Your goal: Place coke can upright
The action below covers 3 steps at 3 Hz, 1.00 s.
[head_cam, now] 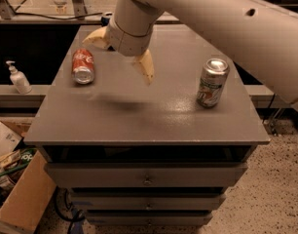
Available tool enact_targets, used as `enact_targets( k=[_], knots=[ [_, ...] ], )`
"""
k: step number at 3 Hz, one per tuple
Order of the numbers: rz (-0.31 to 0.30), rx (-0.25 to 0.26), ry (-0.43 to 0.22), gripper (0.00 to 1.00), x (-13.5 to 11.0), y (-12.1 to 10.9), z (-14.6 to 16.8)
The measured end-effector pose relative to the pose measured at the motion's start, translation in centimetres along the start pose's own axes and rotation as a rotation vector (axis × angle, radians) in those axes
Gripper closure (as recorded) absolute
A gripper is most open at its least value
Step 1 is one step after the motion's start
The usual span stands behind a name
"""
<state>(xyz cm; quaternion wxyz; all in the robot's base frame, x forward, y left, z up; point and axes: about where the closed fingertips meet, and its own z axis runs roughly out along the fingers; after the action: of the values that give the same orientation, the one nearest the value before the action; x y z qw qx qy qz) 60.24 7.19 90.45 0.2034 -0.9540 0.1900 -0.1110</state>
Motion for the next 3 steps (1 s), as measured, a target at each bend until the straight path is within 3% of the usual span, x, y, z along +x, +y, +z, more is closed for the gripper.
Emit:
enact_targets(
  k=[2, 3],
  knots=[
    [-0.154, 0.071, 0.044, 0.0, 4.4, -4.1, 2.7],
    [-0.228, 0.081, 0.02, 0.0, 5.9, -6.6, 4.5]
  ],
)
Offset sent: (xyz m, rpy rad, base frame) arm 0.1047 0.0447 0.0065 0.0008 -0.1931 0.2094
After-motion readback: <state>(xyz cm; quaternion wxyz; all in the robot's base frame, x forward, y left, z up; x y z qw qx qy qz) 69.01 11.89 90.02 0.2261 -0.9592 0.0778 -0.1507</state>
